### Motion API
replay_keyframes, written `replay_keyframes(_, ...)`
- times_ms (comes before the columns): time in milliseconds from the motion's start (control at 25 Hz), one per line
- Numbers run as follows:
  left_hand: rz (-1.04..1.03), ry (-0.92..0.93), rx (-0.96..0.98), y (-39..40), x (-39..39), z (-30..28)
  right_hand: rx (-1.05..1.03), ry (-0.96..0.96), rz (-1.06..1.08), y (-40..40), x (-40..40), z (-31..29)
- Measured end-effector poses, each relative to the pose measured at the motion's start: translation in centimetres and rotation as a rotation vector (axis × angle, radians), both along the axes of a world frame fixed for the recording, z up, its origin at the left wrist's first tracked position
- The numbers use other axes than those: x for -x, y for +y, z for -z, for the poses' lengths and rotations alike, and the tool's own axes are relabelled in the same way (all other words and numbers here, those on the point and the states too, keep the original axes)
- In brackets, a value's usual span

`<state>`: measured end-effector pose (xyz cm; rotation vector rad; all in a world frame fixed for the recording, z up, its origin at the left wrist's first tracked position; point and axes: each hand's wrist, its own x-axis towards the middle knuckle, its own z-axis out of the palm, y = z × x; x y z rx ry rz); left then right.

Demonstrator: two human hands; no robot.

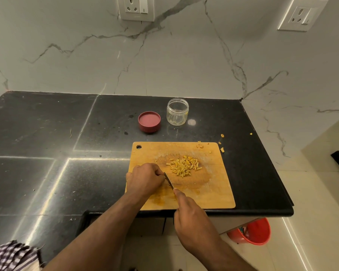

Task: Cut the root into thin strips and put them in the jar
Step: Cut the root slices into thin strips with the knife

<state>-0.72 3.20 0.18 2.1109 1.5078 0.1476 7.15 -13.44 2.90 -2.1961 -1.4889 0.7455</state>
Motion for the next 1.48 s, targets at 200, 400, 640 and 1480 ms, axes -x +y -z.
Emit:
replay_keyframes(200, -0.007, 0.046, -0.032, 0.1, -0.2, 0.0, 0.043, 0.006, -0.013, -0.7, 0.0, 0.2)
replay_keyframes(400, -0.007, 0.018, -0.006, 0.2, 0.0, 0.3, 0.007, 0.048, 0.008, -2.0, -0.3, -0.4)
replay_keyframes(640, -0.046, -0.012, 0.012, 0.2, 0.3, 0.6, 0.001, 0.033, -0.004, -0.5, -0.2, 0.0)
replay_keyframes(1480, -0.076, -0.042, 0.053, 1.7, 1.3, -0.5, -0.031, 0.077, -0.044, -1.6, -1.7, 0.9)
